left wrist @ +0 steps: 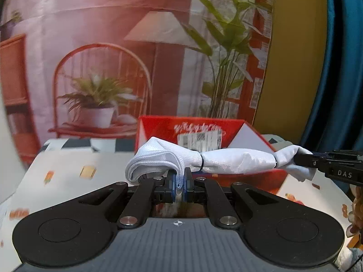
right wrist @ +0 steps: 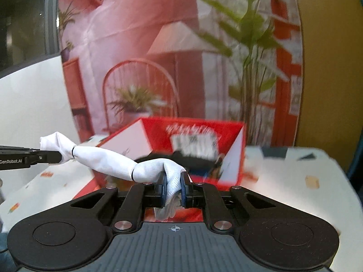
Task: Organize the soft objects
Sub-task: 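Carry the white socks over the box and open the right gripper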
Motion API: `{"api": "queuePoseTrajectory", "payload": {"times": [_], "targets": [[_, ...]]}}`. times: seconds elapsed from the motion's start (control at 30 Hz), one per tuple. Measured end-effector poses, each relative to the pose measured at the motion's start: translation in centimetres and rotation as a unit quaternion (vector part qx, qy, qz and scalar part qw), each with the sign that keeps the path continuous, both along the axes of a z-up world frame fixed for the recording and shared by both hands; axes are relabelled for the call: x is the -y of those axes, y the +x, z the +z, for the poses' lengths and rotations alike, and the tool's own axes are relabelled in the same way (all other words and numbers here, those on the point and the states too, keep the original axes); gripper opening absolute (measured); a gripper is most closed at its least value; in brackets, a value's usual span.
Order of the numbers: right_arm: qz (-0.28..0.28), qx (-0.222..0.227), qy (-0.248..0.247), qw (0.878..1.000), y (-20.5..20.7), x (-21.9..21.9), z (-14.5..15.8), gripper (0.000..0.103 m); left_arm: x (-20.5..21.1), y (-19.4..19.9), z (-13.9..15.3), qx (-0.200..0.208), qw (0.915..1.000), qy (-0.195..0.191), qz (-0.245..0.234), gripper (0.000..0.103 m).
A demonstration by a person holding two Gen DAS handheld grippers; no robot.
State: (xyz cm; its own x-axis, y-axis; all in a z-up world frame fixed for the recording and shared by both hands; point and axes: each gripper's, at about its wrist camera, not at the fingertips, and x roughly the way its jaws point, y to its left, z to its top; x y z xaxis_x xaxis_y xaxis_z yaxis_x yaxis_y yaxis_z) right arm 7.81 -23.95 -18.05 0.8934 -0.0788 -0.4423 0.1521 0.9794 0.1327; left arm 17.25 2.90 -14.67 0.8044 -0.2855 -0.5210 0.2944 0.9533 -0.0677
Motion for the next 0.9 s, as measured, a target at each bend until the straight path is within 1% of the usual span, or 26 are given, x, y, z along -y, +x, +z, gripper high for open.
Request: {"api": "queuePoseTrajectory", "payload": {"times": [0.07,0.13,0.3,0.4,0.53,0.6,0.67,0.7,0.77,0.8,0.83,0.9], "targets": [[-0.008,0.003,-0.003,1.000,1.0,1.1,0.5,0.011,0.8,2.1,0.3,-0.005,0.9999,0.010,-0.010,0.007],[-0.014,-0.001,-0.007,1.000,2.3,2.3,0.7,0.011,1.3,4.1,0.1,-0.019,0.9996,0.014,-0.017,0.007],[-0.017,-0.026,-0.024,0.999,5.6,4.3,0.1,0.011,2.1,8.5,-2.1,-0.080,0.9965,0.013,-0.023,0.007],[-0.015,-0.043,-0.030,0.999,7.1,4.9,-0.5,0.011,2.1,10.2,-3.6,-0.112,0.9932,0.011,-0.027,0.007],[-0.007,-0.069,-0.037,0.997,8.9,5.4,-1.5,0.011,1.9,11.8,-5.0,-0.144,0.9889,0.016,-0.035,0.007],[-0.003,-0.082,-0.039,0.996,9.7,5.6,-2.1,0.011,1.6,12.4,-5.4,-0.157,0.9867,0.015,-0.038,0.008],[-0.002,-0.089,-0.038,0.995,10.2,5.9,-2.5,0.011,1.4,12.8,-5.6,-0.158,0.9863,0.018,-0.043,0.009],[-0.003,-0.092,-0.038,0.995,10.4,6.0,-2.7,0.011,1.5,13.0,-5.6,-0.157,0.9864,0.019,-0.043,0.010],[-0.003,-0.096,-0.036,0.995,10.7,6.3,-2.9,0.011,1.4,13.4,-5.6,-0.159,0.9860,0.020,-0.044,0.021],[-0.002,-0.098,-0.036,0.995,10.8,6.3,-3.0,0.011,1.4,13.5,-5.5,-0.157,0.9863,0.021,-0.045,0.034],[-0.001,-0.100,-0.036,0.994,10.9,6.4,-3.1,0.011,1.5,13.6,-5.4,-0.153,0.9869,0.020,-0.046,0.044],[0.003,-0.104,-0.040,0.994,11.1,6.4,-3.1,0.011,1.4,13.5,-5.1,-0.145,0.9880,0.017,-0.049,0.047]]}}
